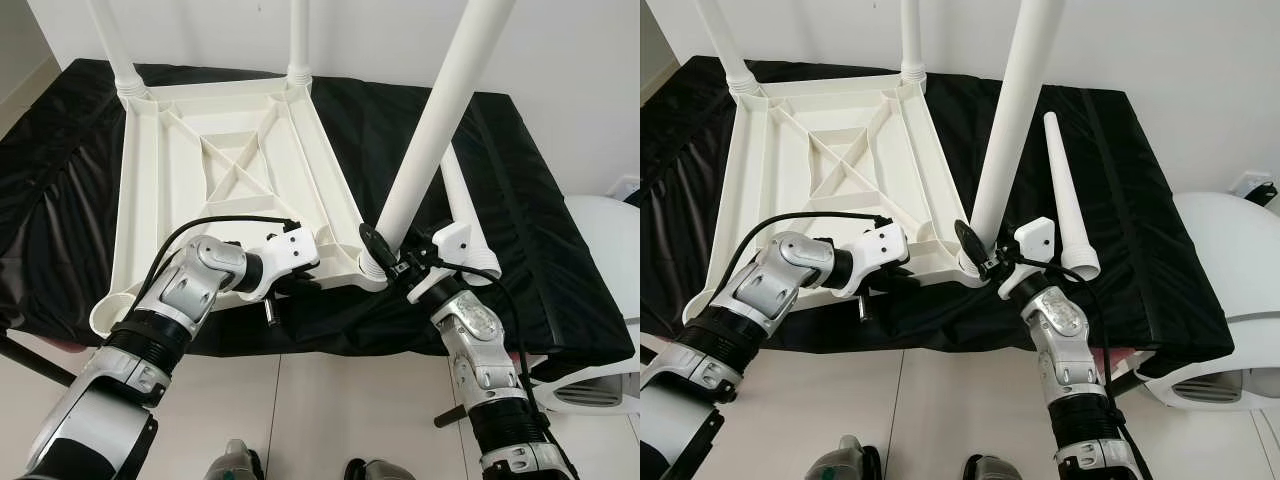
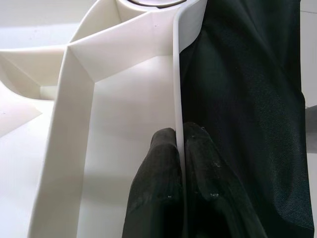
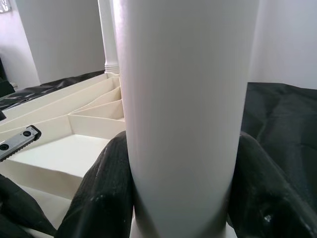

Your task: Building children table

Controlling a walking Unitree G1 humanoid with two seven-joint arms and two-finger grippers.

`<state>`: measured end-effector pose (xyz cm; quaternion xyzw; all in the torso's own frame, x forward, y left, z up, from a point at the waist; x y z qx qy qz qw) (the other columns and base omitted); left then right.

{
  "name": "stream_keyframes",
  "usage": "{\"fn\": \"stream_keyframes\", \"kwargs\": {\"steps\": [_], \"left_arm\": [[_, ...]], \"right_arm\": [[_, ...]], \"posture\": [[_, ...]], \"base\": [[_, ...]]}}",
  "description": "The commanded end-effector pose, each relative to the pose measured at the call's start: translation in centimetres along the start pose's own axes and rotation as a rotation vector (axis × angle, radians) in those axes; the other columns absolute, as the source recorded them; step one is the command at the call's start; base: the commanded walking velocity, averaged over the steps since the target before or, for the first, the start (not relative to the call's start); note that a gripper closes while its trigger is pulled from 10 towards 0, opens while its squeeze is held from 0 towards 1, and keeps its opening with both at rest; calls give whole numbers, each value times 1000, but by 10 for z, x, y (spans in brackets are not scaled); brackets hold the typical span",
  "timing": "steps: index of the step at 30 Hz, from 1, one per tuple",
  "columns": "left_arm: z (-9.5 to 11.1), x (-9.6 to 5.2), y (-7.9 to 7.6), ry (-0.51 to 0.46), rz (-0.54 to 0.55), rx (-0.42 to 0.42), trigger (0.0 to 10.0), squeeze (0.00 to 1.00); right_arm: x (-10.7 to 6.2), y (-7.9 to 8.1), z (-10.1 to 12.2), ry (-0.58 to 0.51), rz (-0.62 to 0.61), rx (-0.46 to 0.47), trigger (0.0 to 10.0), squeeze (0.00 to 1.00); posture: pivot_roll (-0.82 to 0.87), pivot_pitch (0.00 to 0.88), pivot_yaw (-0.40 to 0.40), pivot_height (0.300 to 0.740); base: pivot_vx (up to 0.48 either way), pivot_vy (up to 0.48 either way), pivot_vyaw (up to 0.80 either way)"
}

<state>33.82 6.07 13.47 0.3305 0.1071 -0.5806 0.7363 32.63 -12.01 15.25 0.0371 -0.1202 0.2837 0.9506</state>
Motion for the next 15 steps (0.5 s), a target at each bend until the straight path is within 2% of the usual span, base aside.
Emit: {"fn": "stream_keyframes", "kwargs": {"steps": [1,13,15], "left_arm": [[18,-7,23,-50,162,29,10000,0],[16,-8,23,-43,166,22,10000,0],[17,-8,23,-45,166,22,10000,0]], "right_arm": [[-14,2,-35,160,-23,53,10000,0],[-15,4,-35,161,-94,46,10000,0],[-16,4,-35,151,-167,57,10000,0]], "posture": [[15,77,-23,740],[16,91,-24,740],[15,94,-21,740]], "base": [[0,0,0],[0,0,0],[0,0,0]]}}
Point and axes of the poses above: a point about 5 cm out from each wrist's last joint towards the gripper, its own x axis pointing out of the wrist towards the gripper, its own z axis along the axis of the wrist's last joint, y = z × x, the point moved 3 cm from there along x, pointing out of the wrist towards the gripper, and after that the axes turned 6 degrees about x, right-handed, at the moved point
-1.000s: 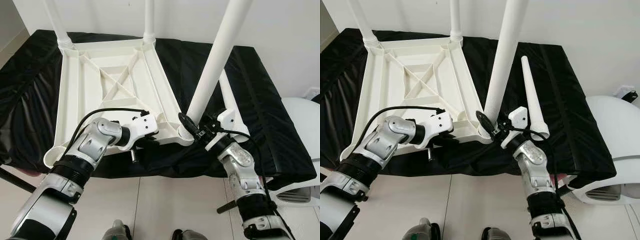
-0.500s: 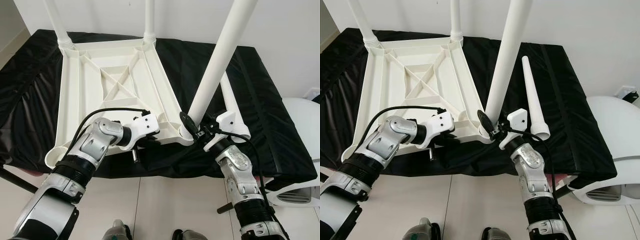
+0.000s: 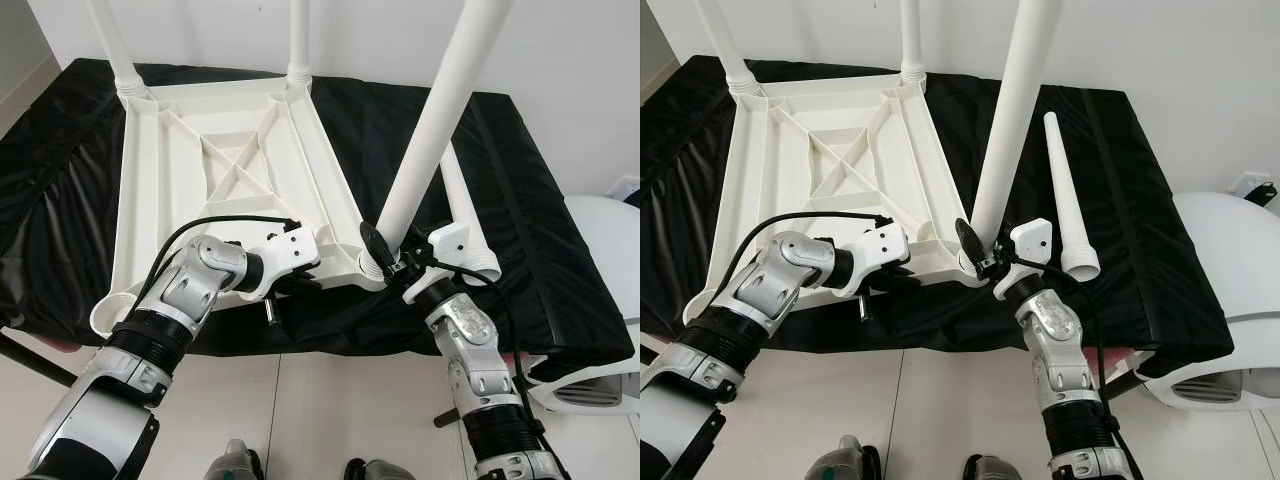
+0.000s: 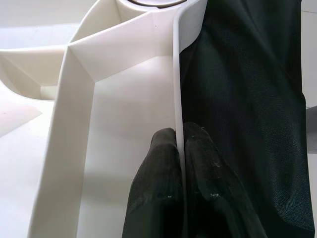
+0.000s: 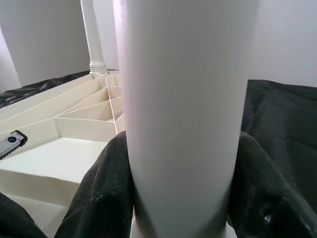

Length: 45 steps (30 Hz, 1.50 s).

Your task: Building children table

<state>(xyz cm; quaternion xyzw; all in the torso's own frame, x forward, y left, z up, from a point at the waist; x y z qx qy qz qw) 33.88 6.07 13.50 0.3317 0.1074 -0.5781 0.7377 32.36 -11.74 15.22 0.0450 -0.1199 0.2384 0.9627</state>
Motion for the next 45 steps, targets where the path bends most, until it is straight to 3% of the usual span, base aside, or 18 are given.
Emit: {"fn": "stream_keyframes", "kwargs": {"steps": [1,15,30,35,39,45], "left_arm": [[17,-8,22,-48,160,22,10000,0],[20,-8,23,-53,156,21,10000,0],[21,-9,26,-52,159,23,10000,0],[21,-9,27,-52,159,23,10000,0],[22,-9,26,-53,152,23,10000,0],[22,-9,25,-51,146,24,10000,0]], "right_arm": [[-15,-1,-35,157,-72,46,10000,0],[-17,12,-32,113,-249,31,10000,0],[-23,19,-33,117,-332,11,10000,0],[-25,19,-35,123,-382,17,10000,0],[-29,14,-38,148,-514,12,10000,0],[-28,13,-39,154,-562,19,10000,0]], "posture": [[15,94,-21,740],[17,112,-14,740],[18,125,-10,740],[20,129,-7,740],[23,137,0,740],[26,141,5,740]], "base": [[0,0,0],[0,0,0],[0,0,0],[0,0,0],[0,0,0],[0,0,0]]}}
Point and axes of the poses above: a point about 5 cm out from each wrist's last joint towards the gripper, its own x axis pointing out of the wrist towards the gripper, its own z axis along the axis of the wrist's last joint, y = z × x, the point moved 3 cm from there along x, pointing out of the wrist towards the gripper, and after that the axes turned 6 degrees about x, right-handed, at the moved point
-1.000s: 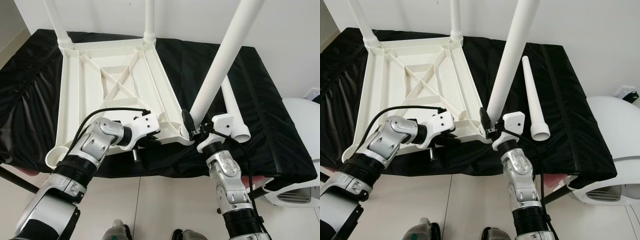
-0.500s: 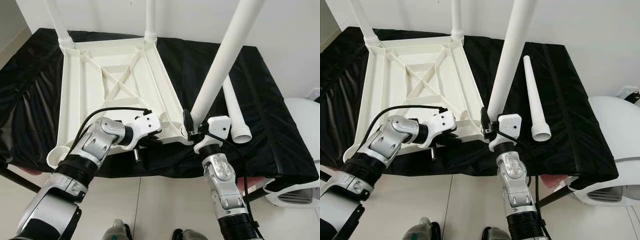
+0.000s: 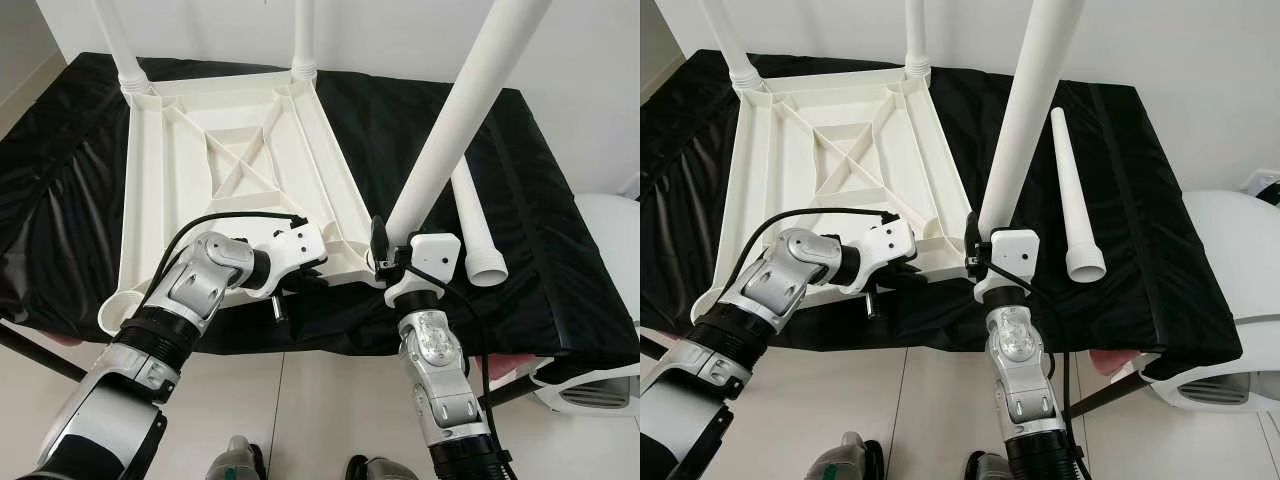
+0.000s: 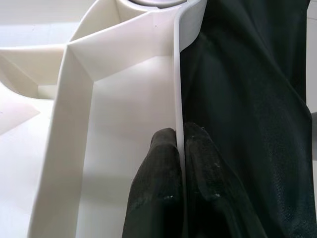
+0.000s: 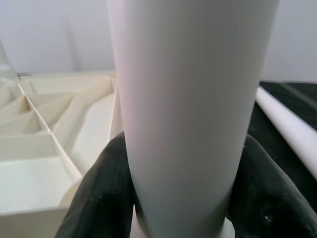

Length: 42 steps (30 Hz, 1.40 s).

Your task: Building children table

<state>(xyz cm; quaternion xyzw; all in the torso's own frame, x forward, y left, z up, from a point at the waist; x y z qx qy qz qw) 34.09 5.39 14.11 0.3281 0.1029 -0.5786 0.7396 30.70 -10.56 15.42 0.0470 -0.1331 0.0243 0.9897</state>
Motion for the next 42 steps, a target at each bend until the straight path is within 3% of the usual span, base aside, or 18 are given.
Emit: {"fn": "stream_keyframes", "kwargs": {"steps": [1,6,9,14,21,30,42], "left_arm": [[14,-11,21,-39,141,26,10000,0],[14,-12,21,-37,139,26,10000,0],[13,-13,23,-36,144,25,10000,0],[13,-12,23,-36,145,27,10000,0],[15,-11,24,-41,149,29,10000,0],[15,-11,24,-43,154,27,10000,0],[15,-11,25,-42,156,26,10000,0]], "right_arm": [[-17,-11,-43,209,-140,32,10000,0],[-15,-6,-39,191,-114,51,10000,0],[-8,-5,-25,137,-61,85,10000,0],[-8,-14,-35,189,-129,30,10000,0],[-4,-11,-32,184,-112,42,10000,0],[18,-24,-28,243,40,12,10000,0],[28,-19,-35,323,155,-8,10000,0]], "posture": [[26,141,6,740],[27,137,7,740],[23,131,6,740],[19,122,0,740],[18,116,-3,740],[13,114,-5,740],[19,120,-2,740]], "base": [[0,0,0],[0,0,0],[0,0,0],[0,0,0],[0,0,0],[0,0,0],[0,0,0]]}}
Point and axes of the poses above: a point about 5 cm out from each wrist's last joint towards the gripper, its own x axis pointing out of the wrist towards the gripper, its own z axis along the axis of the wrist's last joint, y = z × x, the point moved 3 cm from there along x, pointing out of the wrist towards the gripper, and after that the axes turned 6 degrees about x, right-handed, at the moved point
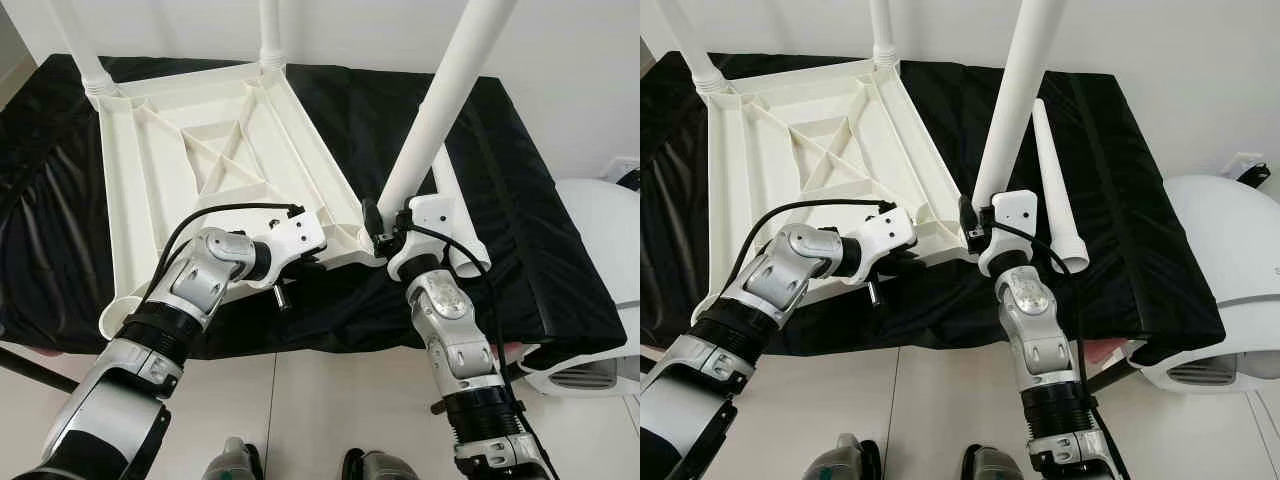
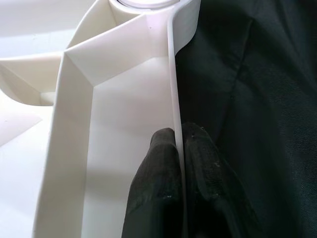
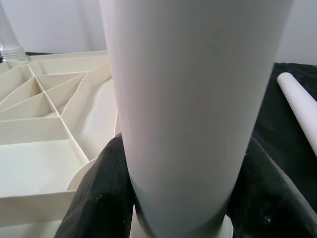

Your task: Building children table

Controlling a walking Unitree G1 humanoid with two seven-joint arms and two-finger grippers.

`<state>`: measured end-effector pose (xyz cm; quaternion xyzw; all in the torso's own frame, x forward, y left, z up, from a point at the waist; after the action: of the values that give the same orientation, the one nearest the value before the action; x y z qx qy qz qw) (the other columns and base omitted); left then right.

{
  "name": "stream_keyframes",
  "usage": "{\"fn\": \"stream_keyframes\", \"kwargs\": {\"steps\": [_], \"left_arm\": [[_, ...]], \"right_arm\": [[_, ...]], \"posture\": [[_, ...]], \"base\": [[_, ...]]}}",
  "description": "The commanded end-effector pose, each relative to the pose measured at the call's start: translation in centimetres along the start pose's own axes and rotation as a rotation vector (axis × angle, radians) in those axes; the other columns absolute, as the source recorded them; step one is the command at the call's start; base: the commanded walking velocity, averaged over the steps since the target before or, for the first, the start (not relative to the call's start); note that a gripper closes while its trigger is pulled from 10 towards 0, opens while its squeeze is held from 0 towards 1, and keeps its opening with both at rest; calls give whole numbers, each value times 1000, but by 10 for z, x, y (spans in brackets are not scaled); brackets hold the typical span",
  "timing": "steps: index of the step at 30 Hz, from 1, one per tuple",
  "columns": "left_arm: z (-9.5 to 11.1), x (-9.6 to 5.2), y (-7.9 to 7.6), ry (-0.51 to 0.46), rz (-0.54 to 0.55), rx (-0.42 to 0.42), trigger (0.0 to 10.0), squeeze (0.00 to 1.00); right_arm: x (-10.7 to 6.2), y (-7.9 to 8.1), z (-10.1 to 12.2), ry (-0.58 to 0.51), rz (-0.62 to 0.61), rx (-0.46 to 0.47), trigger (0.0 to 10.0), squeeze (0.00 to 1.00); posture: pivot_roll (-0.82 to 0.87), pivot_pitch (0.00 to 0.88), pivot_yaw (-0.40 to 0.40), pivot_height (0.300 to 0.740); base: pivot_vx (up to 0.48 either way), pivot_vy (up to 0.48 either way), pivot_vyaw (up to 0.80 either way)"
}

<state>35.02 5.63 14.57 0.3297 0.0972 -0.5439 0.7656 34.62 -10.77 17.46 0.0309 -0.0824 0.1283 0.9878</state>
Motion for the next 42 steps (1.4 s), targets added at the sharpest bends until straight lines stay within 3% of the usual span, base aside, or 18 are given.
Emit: {"fn": "stream_keyframes", "kwargs": {"steps": [1,11,18,23,42], "left_arm": [[15,-9,15,-54,72,39,10000,0],[15,-10,15,-55,73,38,10000,0],[16,-10,12,-63,61,50,10000,0],[15,-13,0,-72,19,79,10000,0],[16,-11,-8,-86,5,81,10000,0]], "right_arm": [[-12,-14,-47,222,-44,22,10000,0],[-7,-14,-45,250,24,50,10000,0],[-3,-21,-45,279,44,59,10000,0],[-1,-36,-43,320,85,64,10000,0],[10,-45,-37,335,143,55,10000,0]], "posture": [[21,122,-3,740],[21,122,-2,740],[22,121,-2,740],[25,118,-4,740],[25,103,-13,740]], "base": [[0,0,0],[0,0,0],[0,0,0],[0,0,0],[0,0,0]]}}
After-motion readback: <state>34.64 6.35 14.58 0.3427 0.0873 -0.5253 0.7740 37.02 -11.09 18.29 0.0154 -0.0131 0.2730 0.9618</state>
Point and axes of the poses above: a point about 5 cm out from each wrist's last joint towards the gripper, its own x axis pointing out of the wrist towards the gripper, its own z axis along the axis of the wrist's last joint, y = z × x, the point moved 3 cm from there along x, pointing out of the wrist towards the gripper, and after that the axes turned 6 degrees about x, right-handed, at the moved point
